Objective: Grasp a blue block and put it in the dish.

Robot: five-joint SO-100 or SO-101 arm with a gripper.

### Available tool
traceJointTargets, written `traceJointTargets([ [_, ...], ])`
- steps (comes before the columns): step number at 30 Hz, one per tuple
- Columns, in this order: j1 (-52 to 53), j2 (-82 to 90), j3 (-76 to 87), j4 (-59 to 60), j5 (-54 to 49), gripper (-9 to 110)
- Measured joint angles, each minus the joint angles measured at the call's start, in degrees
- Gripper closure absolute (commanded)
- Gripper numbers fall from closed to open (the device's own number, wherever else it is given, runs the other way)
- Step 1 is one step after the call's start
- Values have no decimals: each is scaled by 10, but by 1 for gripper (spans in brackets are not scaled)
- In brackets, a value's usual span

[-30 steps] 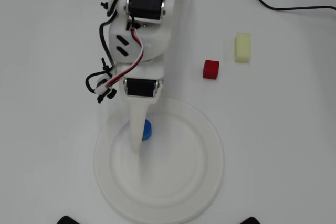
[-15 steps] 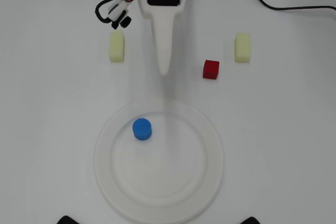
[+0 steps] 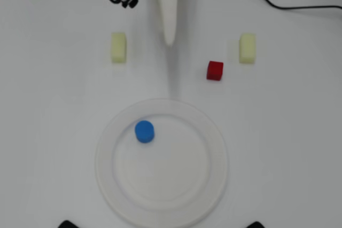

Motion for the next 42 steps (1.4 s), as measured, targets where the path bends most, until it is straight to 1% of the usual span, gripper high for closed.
traceJointTargets([
  [6,3,137,106,17,0,55],
  [12,2,211,190,33,0,59],
  [14,2,244,214,46,0,69],
  [18,0,260,253,70,0,82],
  [20,-1,260,266,78,5,93],
  [21,-1,260,271,81,11,97],
  [23,-2,248,274,83,11,101],
  [33,-3,266,294,85,28,101],
  [42,-3,250,306,84,26,101],
])
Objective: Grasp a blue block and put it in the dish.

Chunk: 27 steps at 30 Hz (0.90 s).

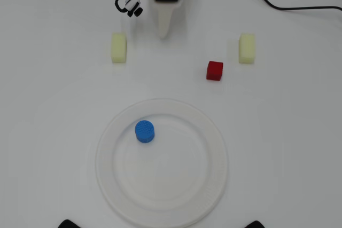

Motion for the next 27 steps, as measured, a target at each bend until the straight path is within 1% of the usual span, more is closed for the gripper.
traceJointTargets([
  [27,0,7,2,0,2,101],
])
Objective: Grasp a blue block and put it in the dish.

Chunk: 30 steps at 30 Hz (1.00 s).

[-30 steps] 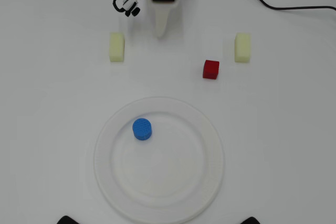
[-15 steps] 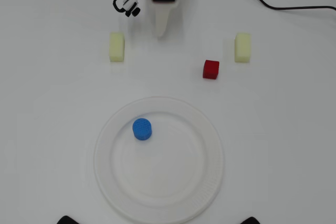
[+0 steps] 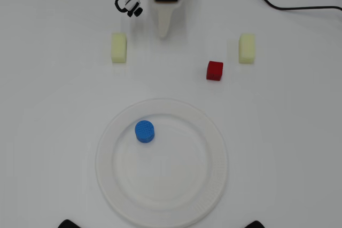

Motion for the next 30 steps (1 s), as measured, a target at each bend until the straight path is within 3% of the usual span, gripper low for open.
traceJointTargets([
  [30,0,-2,0,0,0,101],
])
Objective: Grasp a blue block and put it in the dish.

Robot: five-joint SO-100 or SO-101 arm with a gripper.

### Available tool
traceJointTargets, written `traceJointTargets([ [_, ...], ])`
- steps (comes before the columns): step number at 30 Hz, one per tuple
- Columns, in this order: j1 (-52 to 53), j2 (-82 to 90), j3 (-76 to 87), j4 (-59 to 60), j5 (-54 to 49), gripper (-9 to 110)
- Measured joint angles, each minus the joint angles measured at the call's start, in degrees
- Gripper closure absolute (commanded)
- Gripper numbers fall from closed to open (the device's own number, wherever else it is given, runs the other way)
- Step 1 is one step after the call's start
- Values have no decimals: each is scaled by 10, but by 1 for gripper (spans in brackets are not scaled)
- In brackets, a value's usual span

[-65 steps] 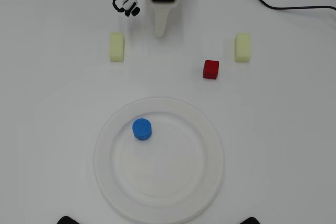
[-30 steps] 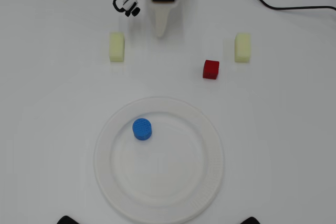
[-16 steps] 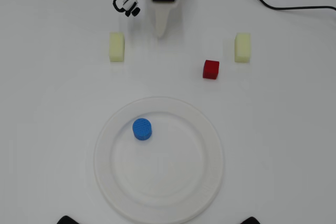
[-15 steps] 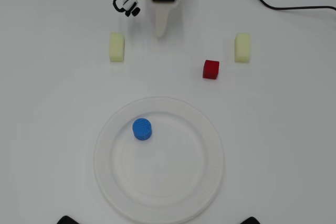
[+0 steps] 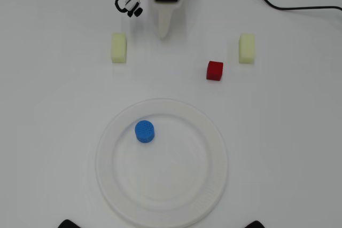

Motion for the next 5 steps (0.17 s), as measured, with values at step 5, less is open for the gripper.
traceJointTargets([
  [5,0,-5,0,0,0,101],
])
